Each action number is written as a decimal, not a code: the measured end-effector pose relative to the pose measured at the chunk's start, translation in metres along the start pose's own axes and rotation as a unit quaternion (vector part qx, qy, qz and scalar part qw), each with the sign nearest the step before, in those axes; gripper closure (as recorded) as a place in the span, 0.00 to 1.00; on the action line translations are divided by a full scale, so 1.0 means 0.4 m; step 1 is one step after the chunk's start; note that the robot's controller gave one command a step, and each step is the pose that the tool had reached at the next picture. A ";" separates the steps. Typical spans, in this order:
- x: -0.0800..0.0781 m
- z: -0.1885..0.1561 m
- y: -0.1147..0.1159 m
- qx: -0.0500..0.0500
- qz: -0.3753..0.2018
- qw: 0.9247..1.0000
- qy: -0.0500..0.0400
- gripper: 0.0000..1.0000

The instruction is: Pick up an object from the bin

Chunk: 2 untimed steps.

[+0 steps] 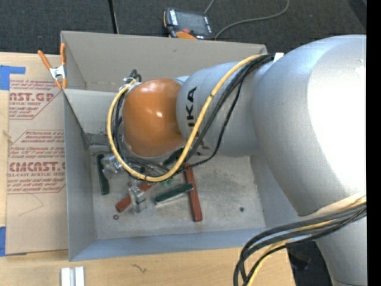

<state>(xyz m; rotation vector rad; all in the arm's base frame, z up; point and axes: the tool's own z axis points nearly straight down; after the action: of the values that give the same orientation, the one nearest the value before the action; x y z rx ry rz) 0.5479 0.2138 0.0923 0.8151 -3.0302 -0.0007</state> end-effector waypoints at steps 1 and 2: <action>0.003 0.057 -0.054 0.001 -0.192 0.981 -0.003 0.00; 0.002 0.055 -0.051 0.000 -0.192 0.981 -0.003 1.00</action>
Offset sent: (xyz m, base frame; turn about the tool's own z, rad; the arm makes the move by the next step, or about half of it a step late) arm 0.0095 -0.0194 -0.0223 -0.3882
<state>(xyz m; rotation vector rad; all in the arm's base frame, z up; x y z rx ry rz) 0.5575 0.1958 0.0704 1.3845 -2.8228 -0.0050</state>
